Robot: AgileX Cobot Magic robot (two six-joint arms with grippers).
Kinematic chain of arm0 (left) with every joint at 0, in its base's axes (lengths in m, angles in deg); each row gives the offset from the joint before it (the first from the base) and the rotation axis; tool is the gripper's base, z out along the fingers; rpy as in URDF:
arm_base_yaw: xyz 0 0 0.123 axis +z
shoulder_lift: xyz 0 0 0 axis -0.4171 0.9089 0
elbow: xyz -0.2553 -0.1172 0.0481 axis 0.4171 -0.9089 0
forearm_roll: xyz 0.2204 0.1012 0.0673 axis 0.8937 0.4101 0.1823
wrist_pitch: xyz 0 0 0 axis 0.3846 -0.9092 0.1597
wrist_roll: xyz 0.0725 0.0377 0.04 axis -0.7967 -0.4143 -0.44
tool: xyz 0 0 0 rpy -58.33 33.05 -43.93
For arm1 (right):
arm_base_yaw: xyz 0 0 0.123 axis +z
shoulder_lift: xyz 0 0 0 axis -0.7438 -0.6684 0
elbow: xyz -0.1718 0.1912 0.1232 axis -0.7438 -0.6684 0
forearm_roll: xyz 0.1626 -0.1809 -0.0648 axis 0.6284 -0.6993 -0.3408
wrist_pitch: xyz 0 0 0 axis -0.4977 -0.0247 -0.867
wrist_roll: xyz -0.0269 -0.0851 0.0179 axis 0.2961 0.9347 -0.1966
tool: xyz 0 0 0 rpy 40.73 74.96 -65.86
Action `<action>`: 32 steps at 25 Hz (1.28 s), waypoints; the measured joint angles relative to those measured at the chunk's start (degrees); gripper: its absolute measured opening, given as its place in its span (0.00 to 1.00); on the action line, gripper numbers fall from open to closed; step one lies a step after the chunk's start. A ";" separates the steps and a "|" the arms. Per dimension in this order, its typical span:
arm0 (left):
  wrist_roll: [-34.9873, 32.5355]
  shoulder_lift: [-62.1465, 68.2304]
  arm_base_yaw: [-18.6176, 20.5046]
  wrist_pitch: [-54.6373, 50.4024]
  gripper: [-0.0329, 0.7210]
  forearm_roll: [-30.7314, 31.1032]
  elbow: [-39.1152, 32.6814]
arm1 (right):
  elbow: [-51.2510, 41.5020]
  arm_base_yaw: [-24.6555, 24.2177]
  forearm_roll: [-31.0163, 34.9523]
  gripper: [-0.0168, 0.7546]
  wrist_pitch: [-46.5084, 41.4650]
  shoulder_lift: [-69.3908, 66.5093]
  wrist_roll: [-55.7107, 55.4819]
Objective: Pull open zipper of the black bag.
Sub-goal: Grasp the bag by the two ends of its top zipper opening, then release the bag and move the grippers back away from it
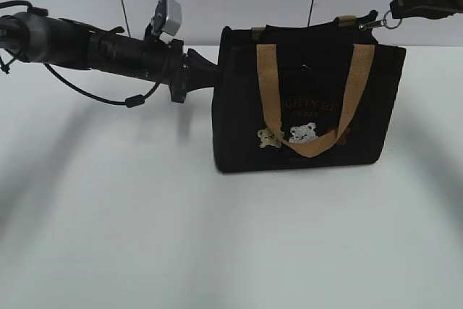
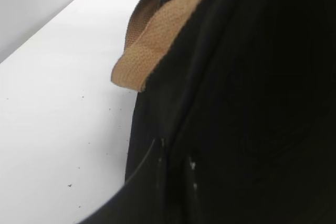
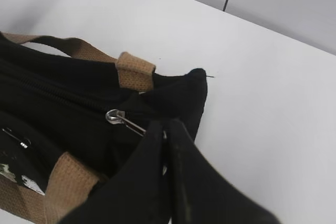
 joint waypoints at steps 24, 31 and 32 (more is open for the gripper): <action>28.52 -5.36 0.17 5.87 0.36 11.60 0.00 | 0.00 -0.06 5.27 0.77 -4.63 3.43 2.46; 40.46 -10.29 0.24 8.25 0.36 20.90 0.00 | 0.00 -0.06 5.21 0.77 -7.89 6.50 3.27; 42.10 -10.92 0.24 8.25 0.36 22.05 0.00 | 0.00 -0.06 5.21 0.77 -8.53 6.90 3.32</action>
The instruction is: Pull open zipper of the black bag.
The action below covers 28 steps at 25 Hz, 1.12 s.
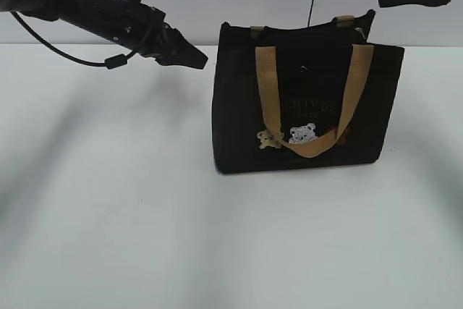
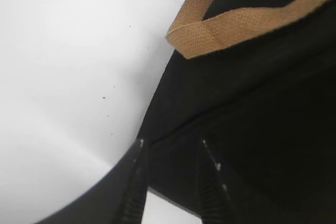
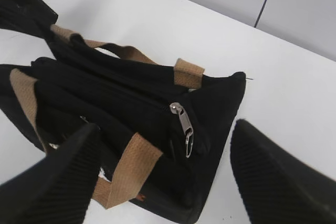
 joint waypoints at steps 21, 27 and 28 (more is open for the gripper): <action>35.08 -20.61 -0.14 -10.24 0.46 27.99 -8.00 | -3.41 4.14 -2.18 0.77 -16.43 11.96 -4.09; 42.19 -36.38 -0.21 -7.56 0.46 33.81 -19.07 | -6.76 4.42 -4.55 0.77 -19.67 19.82 -10.85; 43.90 -39.39 -0.21 -6.91 0.46 35.02 -20.78 | -7.76 4.42 -4.85 0.77 -20.33 21.44 -11.83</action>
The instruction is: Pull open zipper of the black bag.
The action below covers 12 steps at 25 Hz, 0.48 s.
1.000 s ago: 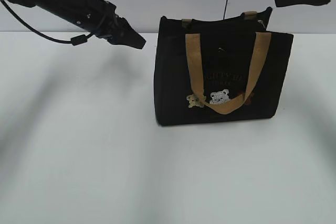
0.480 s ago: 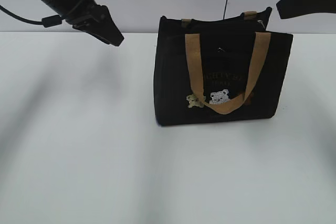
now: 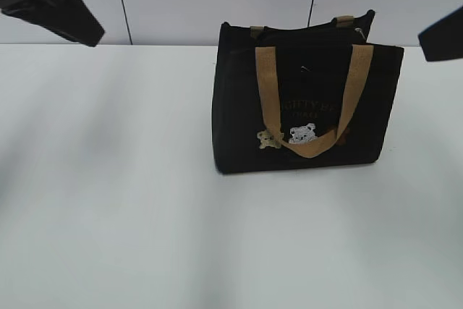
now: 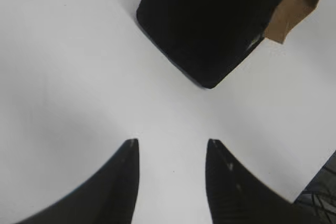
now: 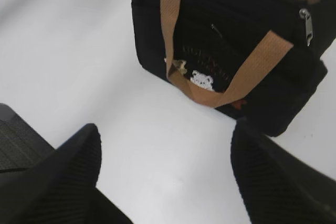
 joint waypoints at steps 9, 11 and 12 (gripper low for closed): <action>15.07 -26.88 0.00 5.21 0.46 8.67 -18.27 | -10.40 0.00 -5.04 0.77 -3.63 15.82 -9.41; 17.12 -32.23 0.00 5.42 0.46 9.86 -20.87 | -11.91 0.00 -6.61 0.77 -4.95 20.68 -11.83; 18.19 -35.10 0.00 5.36 0.46 10.78 -22.36 | -12.49 0.00 -7.43 0.77 -5.50 22.41 -12.95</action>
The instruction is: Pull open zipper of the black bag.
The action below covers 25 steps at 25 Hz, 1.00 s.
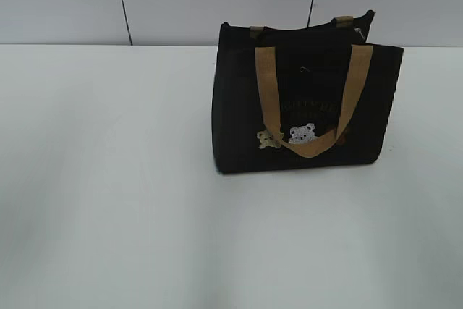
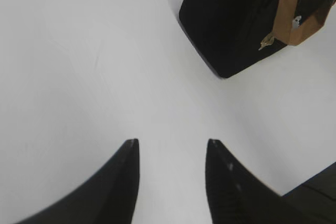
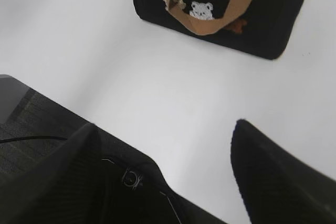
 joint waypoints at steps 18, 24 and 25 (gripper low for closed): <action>15.68 -45.08 0.00 -14.10 0.46 9.53 -19.04 | -5.99 0.00 -14.52 0.76 -6.23 33.63 -12.87; 15.81 -54.86 1.37 -15.62 0.46 14.29 -19.54 | -8.79 0.00 -19.54 0.75 -6.30 37.15 -13.05; 15.86 -55.44 1.49 -15.70 0.46 14.35 -19.69 | -10.19 0.00 -19.81 0.74 -6.35 37.19 -13.08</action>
